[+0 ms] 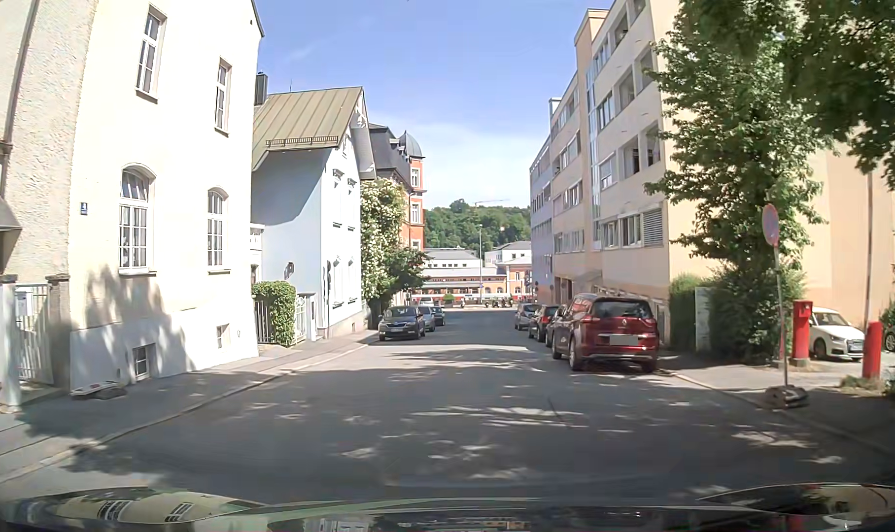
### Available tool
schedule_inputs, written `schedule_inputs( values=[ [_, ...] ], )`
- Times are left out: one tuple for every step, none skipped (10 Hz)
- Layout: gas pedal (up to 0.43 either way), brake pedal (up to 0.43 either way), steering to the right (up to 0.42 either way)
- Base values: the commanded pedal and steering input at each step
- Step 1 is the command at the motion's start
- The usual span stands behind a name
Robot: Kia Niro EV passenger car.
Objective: Follow the waypoints while adhering to traffic rules and regulations
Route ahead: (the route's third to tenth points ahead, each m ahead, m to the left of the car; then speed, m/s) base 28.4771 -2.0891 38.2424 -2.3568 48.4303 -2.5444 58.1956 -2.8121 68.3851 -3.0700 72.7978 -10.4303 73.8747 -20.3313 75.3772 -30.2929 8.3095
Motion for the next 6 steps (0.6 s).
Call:
schedule_inputs(
  values=[
    [0.000, 0.140, -0.002],
    [0.000, 0.134, -0.002],
    [0.000, 0.128, -0.001],
    [0.000, 0.128, 0.000],
    [0.000, 0.128, 0.000],
    [0.000, 0.128, 0.000]
  ],
)
